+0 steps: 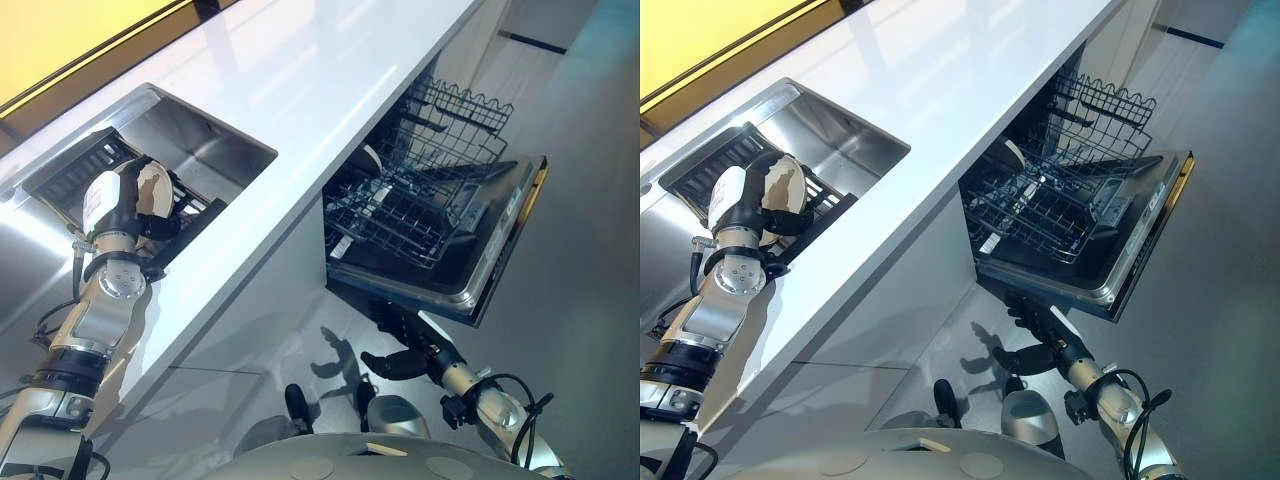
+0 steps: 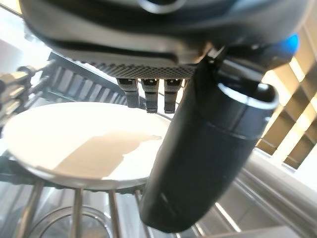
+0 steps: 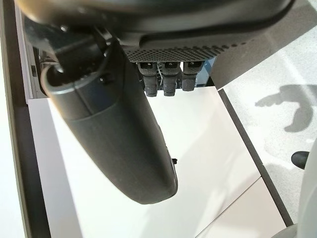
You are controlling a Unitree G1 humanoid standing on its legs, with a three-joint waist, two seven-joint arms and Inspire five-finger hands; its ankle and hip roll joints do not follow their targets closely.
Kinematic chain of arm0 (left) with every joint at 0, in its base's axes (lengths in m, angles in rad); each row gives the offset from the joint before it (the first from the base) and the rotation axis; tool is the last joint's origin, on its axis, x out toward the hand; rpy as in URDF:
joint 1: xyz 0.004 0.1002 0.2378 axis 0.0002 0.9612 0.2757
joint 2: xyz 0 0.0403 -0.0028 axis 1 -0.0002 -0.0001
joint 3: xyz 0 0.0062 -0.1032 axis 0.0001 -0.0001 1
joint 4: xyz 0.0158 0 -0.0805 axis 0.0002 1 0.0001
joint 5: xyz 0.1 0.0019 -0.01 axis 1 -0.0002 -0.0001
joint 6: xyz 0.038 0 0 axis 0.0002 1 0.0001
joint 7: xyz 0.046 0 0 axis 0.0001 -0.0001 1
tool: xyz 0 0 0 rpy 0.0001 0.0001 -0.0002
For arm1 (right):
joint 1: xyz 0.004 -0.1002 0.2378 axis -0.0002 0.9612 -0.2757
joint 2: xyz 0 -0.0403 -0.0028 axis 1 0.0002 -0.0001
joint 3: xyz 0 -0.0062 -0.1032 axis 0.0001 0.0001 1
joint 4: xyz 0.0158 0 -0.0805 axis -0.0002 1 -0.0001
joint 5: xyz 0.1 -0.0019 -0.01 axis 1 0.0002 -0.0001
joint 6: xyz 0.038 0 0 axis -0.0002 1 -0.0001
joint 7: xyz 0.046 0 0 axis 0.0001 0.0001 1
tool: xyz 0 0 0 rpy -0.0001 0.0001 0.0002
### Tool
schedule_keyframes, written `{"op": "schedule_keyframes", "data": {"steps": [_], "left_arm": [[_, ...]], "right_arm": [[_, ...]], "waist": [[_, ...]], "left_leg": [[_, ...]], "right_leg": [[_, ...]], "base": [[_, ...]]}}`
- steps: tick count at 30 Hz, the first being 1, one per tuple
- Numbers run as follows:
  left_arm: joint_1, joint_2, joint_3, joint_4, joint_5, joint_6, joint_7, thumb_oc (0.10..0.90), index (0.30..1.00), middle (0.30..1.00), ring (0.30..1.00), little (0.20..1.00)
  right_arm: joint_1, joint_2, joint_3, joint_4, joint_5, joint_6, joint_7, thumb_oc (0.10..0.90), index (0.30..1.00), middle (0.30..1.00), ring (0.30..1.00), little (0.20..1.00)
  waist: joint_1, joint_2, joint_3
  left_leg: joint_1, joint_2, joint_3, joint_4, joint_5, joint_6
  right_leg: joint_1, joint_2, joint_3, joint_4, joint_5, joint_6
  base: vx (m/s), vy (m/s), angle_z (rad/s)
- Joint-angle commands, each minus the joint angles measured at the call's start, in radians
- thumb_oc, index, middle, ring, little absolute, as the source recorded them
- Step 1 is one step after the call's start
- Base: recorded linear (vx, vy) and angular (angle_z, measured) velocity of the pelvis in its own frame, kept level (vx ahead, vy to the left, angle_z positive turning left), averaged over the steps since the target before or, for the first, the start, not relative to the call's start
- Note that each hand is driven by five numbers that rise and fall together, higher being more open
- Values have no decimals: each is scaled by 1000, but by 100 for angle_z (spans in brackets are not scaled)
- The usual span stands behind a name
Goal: Pick up plates and place into dishwasher.
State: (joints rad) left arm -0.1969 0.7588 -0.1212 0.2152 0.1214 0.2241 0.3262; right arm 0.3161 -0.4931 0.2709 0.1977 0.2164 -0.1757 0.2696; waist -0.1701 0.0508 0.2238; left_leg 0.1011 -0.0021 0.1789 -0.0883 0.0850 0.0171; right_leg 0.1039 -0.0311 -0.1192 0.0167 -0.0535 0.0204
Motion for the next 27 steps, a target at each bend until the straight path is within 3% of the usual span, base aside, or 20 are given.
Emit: {"op": "schedule_keyframes", "data": {"steps": [1,14,27], "left_arm": [[-62,61,-22,36,71,-11,1,800,900,900,900,900],[-6,-41,-43,52,-1,39,-23,800,900,900,900,900],[24,-115,-56,213,23,52,189,800,900,900,900,900]], "right_arm": [[-23,-22,-14,-122,50,-90,13,800,900,900,900,900],[-34,-24,-13,-127,58,-87,17,800,900,900,900,900],[-43,-25,-6,-98,70,-100,14,800,900,900,900,900]], "waist": [[-8,-7,-32],[4,-12,-8],[11,-30,-8]], "left_leg": [[18,-73,-1,94,-198,28],[3,-70,-11,120,-200,27],[-3,-65,-18,120,-190,15]], "right_leg": [[-86,27,5,134,-87,87],[-85,28,-7,143,-97,77],[-66,35,-17,117,-90,67]], "base": [[0,0,0],[-5,-4,1],[-6,-14,2]]}}
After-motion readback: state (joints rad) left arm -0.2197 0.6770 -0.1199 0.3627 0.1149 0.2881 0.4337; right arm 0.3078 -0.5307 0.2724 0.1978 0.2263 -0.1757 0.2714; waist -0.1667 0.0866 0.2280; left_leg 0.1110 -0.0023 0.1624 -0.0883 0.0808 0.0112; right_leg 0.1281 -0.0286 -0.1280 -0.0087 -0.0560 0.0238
